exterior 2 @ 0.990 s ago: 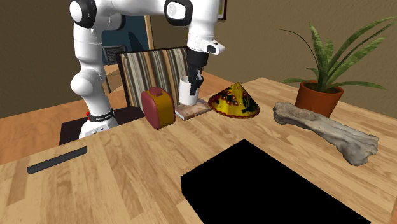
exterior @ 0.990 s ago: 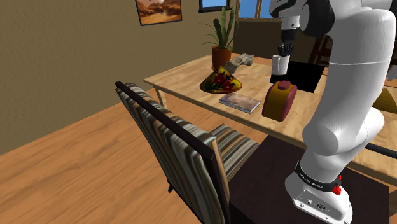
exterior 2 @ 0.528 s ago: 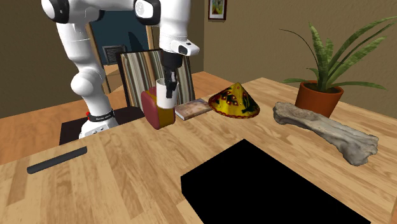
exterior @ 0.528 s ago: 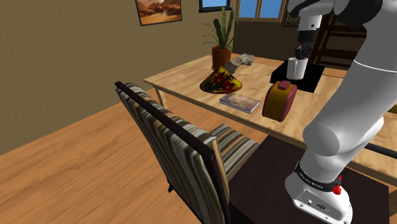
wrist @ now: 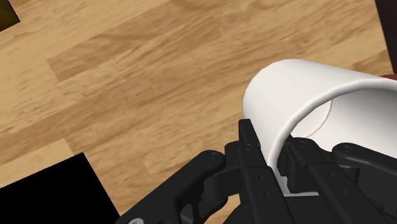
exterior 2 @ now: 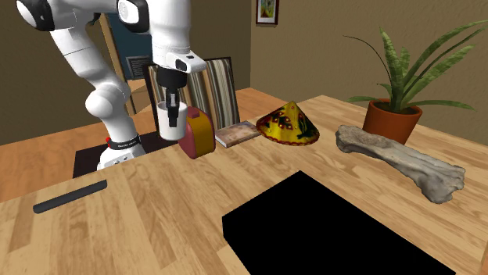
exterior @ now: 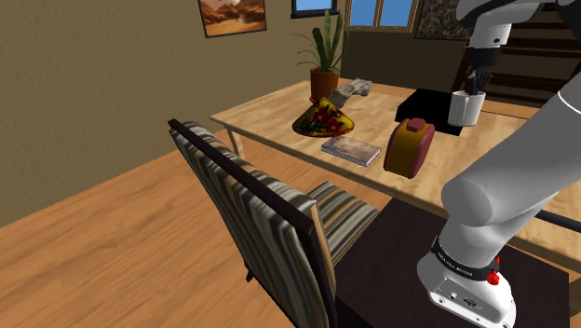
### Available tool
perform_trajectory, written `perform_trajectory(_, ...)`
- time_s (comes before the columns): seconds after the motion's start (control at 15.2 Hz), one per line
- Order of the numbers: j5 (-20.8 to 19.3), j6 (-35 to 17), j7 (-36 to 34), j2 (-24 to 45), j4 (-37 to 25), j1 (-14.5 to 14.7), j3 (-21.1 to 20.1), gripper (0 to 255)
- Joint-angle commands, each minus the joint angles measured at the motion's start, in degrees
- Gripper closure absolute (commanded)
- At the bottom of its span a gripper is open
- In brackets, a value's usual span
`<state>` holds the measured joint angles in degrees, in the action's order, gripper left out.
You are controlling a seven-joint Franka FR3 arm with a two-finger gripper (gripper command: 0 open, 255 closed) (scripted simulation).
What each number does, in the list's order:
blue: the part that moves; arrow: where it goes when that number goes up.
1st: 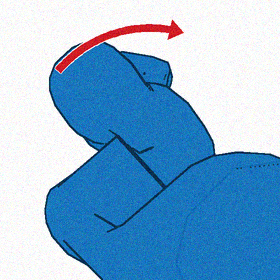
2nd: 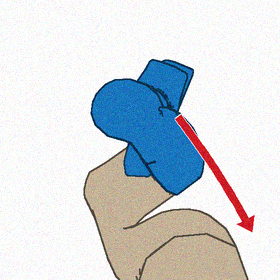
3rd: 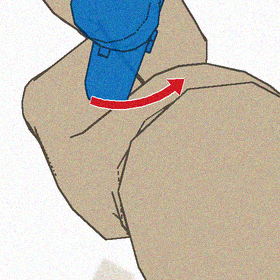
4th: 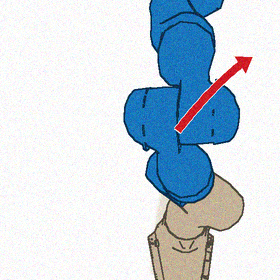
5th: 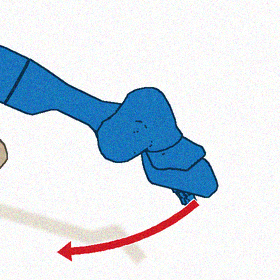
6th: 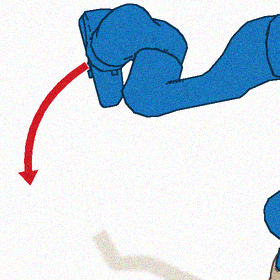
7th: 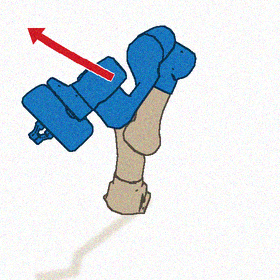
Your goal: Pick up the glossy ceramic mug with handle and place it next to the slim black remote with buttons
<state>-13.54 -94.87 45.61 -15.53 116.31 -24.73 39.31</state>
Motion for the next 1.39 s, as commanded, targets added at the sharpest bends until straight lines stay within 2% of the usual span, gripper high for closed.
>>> perform_trajectory(0.0,-2.8,0.3,0.3,-4.3,3.2,-1.5,-0.1,255)
perform_trajectory(0.53,-11.0,2.9,5.1,-15.9,9.9,-8.3,1.5,255)
perform_trajectory(1.12,-19.4,6.2,14.0,-25.1,12.7,-16.1,5.3,255)
perform_trajectory(1.32,-20.3,4.9,14.4,-25.6,14.1,-16.6,6.2,255)
